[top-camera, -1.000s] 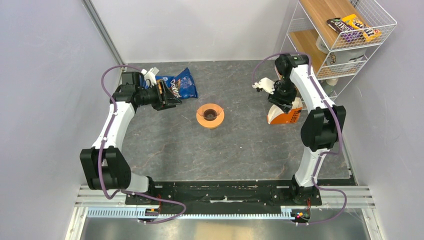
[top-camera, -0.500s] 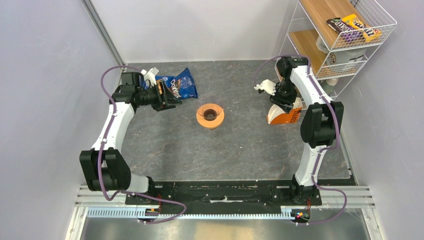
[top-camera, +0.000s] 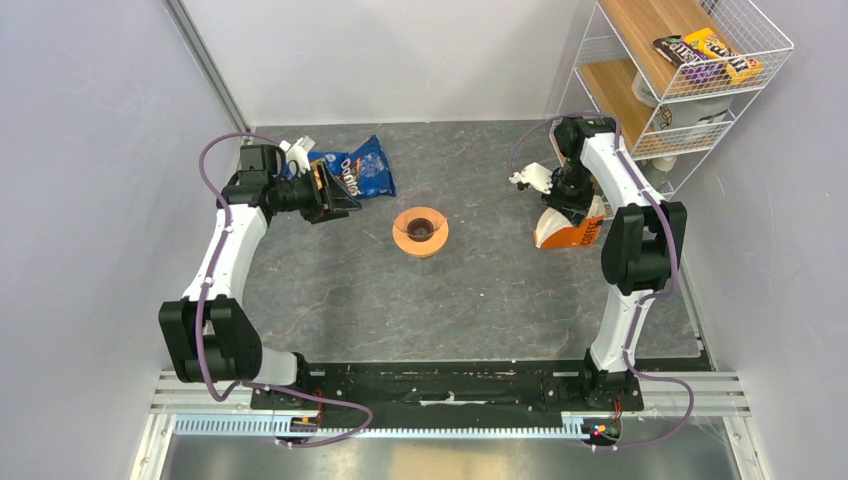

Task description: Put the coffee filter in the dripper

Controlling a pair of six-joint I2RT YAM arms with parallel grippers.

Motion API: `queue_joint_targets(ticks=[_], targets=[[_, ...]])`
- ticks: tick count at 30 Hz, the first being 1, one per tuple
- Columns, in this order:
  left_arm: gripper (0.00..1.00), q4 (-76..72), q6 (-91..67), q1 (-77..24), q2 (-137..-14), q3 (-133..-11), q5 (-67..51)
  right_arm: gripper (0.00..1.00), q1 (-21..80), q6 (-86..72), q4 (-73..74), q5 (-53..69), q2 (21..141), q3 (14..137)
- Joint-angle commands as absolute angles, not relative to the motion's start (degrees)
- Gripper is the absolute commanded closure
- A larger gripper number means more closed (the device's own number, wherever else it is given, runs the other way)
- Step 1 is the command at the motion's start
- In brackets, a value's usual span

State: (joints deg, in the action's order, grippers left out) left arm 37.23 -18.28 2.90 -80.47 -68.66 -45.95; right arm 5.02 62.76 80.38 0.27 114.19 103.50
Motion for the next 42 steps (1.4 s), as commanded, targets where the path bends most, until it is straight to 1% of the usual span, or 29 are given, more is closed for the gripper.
queue_joint_targets(ticks=[1,10,16,34,42], targets=[[0.4,37.1,-16.0,3.3,-79.5,-70.8,-45.8,0.78,4.8,67.2,80.8,-0.2,112.9,104.5],[0.4,37.1,-16.3,3.5,-80.1,-70.7,-45.8,1.0,4.7,67.3,82.3,-0.2,112.0,106.0],[0.4,37.1,-16.4,3.7,-79.5,-71.1,-46.0,1.0,4.6,67.6,82.3,1.4,109.4,106.4],[0.39,35.3,-15.6,3.7,-76.3,-70.5,-43.0,1.0,4.5,68.4,82.3,7.2,94.9,105.6],[0.39,32.4,-17.1,3.6,-76.3,-71.0,-42.7,1.0,4.4,66.7,78.6,8.1,91.4,104.5]])
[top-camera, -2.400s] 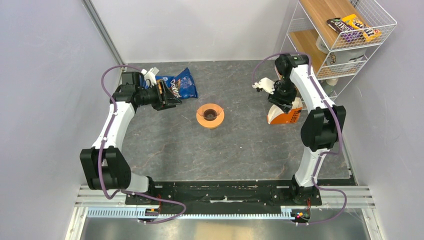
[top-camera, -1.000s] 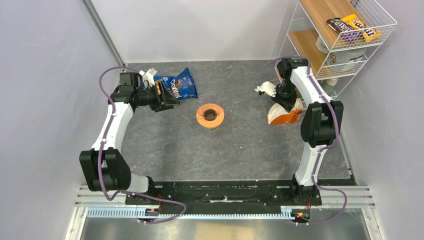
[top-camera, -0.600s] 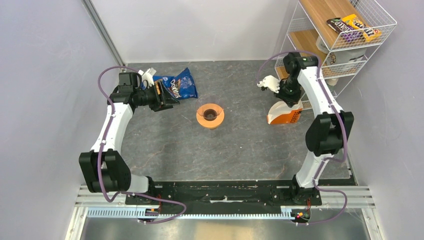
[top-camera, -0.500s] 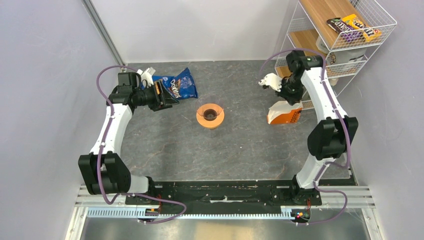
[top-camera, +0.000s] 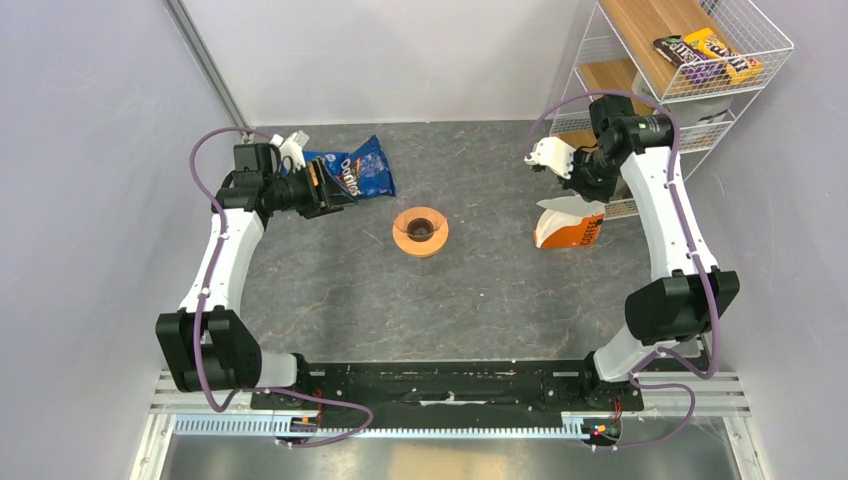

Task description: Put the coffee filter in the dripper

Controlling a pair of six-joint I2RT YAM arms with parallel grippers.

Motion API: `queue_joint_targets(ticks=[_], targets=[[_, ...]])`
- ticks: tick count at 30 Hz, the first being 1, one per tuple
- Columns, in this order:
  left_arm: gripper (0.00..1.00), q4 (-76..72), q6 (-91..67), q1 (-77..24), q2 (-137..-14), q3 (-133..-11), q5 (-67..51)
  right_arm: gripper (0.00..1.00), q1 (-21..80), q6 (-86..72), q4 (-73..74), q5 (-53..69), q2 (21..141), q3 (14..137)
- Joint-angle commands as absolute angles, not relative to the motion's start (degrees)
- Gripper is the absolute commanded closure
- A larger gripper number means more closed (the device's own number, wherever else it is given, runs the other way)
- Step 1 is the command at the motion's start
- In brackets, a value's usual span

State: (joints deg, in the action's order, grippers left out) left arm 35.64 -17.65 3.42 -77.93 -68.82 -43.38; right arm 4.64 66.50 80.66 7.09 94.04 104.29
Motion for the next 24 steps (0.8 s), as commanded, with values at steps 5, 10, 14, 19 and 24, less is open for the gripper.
queue_joint_targets(ticks=[5,10,14,19,24], targets=[[0.39,32.2,-16.3,3.9,-75.1,-75.5,-40.8,1.0,4.6,63.7,78.8,13.0,89.5,110.3],[0.31,32.0,-12.2,4.5,-74.3,-85.4,-42.0,1.0,5.5,59.9,80.0,22.6,88.1,119.2],[0.14,30.9,-6.5,1.5,-74.5,-93.0,-49.5,1.0,7.6,54.8,78.1,30.1,86.5,122.5],[0.1,31.2,4.0,-11.4,-73.4,-94.8,-46.6,1.0,15.7,48.3,72.2,33.4,84.7,122.1],[0.08,33.8,14.1,-22.6,-74.4,-96.3,-42.3,1.0,24.5,42.7,68.3,33.2,84.6,122.1]])
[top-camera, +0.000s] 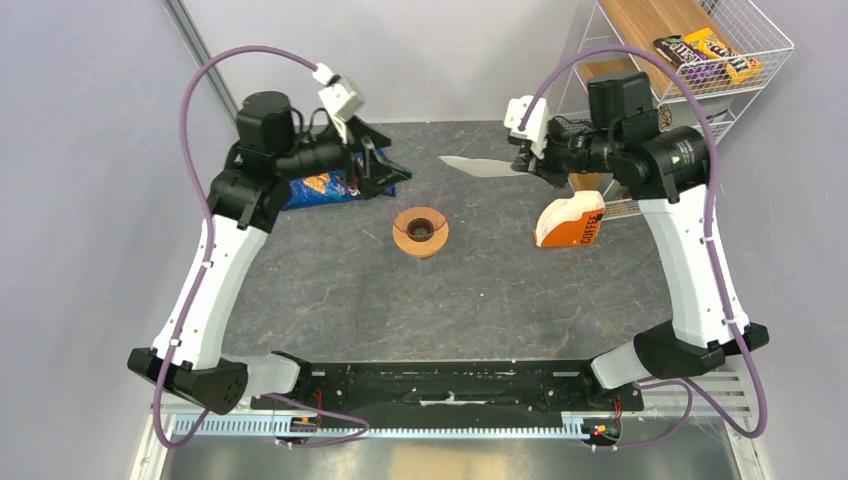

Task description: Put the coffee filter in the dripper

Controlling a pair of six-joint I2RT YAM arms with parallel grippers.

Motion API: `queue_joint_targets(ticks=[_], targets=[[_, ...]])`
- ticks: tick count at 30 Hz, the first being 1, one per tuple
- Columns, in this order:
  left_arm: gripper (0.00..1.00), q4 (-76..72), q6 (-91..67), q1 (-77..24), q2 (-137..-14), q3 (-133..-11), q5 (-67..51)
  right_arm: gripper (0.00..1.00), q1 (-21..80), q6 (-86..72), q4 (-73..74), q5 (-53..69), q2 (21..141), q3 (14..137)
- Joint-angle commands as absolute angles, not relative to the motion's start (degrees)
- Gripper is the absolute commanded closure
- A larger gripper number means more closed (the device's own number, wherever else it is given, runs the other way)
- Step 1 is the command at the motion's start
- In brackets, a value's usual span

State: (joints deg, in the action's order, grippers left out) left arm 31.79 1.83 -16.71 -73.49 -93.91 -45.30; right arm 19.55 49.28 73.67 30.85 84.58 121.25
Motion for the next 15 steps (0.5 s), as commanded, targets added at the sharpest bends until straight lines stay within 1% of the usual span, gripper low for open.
queue_joint_targets(ticks=[1,6,9,11,13,15], targets=[[0.08,34.1,14.8,-23.7,-74.8,-97.1,-42.0,1.0,25.6,41.4,68.1,33.1,84.7,122.5],[0.07,37.7,22.6,-31.1,-74.3,-97.0,-36.0,1.0,30.6,38.3,67.2,32.4,84.3,122.2],[0.07,37.8,23.7,-34.4,-73.8,-95.5,-32.3,1.0,32.5,37.7,66.6,32.2,83.6,121.3],[0.08,38.2,23.2,-35.4,-74.0,-95.4,-31.6,1.0,33.8,37.5,66.2,31.8,83.2,120.6],[0.16,38.6,23.2,-36.3,-74.3,-95.6,-31.6,1.0,34.7,37.4,66.1,31.7,83.1,120.3],[0.33,40.0,24.8,-37.3,-74.6,-95.9,-31.5,1.0,35.5,36.4,65.5,31.7,82.9,120.1]])
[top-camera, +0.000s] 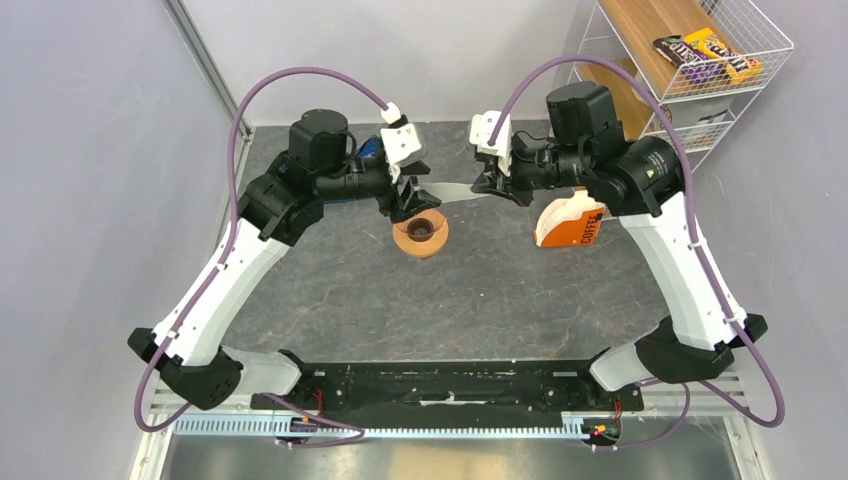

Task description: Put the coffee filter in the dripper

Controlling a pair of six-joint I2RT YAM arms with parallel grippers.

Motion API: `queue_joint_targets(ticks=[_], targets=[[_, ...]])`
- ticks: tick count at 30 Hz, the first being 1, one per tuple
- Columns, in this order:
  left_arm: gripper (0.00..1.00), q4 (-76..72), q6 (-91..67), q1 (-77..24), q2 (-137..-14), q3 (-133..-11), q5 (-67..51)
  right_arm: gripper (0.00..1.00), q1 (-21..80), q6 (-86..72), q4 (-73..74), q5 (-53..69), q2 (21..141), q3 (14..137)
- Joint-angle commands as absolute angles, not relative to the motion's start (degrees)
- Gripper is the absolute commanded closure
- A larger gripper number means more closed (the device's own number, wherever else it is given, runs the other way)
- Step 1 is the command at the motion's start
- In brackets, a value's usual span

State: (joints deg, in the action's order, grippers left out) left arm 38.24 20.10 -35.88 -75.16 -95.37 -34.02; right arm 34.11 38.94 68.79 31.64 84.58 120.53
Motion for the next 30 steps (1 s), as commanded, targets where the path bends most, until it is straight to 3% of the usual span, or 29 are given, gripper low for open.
queue_joint_targets(ticks=[1,6,9,10,11,13,19,23,26,30], targets=[[0.4,41.0,26.2,-37.9,-74.7,-96.0,-31.4,1.0,35.9,35.9,65.3,31.7,82.9,120.1],[0.54,44.0,32.3,-41.0,-73.9,-94.6,-31.0,1.0,37.3,32.0,63.3,31.8,82.3,119.5],[0.92,44.2,34.6,-41.9,-73.0,-93.4,-31.4,1.0,38.0,30.1,62.7,32.6,81.5,118.7],[0.97,44.1,35.3,-41.9,-72.5,-92.9,-31.7,0.93,38.1,29.4,63.2,33.0,81.5,119.1],[0.98,43.3,35.8,-41.9,-71.6,-91.7,-31.7,0.78,38.0,28.1,63.8,33.1,81.4,119.5],[0.98,41.9,38.0,-41.9,-69.3,-88.7,-32.0,0.59,38.1,25.9,65.4,33.0,80.9,120.4],[0.98,39.8,40.1,-41.9,-65.5,-84.1,-35.5,0.57,38.1,21.7,68.6,39.1,77.9,120.2],[0.98,40.6,37.8,-41.9,-66.4,-84.9,-39.2,0.39,38.1,19.7,69.9,44.1,78.4,120.3],[0.98,41.0,35.9,-41.9,-67.1,-85.7,-41.0,0.38,38.1,18.7,69.9,45.0,79.3,120.8],[0.98,41.0,35.1,-41.9,-67.1,-85.6,-42.8,0.58,38.1,19.2,70.2,45.4,80.6,121.9]])
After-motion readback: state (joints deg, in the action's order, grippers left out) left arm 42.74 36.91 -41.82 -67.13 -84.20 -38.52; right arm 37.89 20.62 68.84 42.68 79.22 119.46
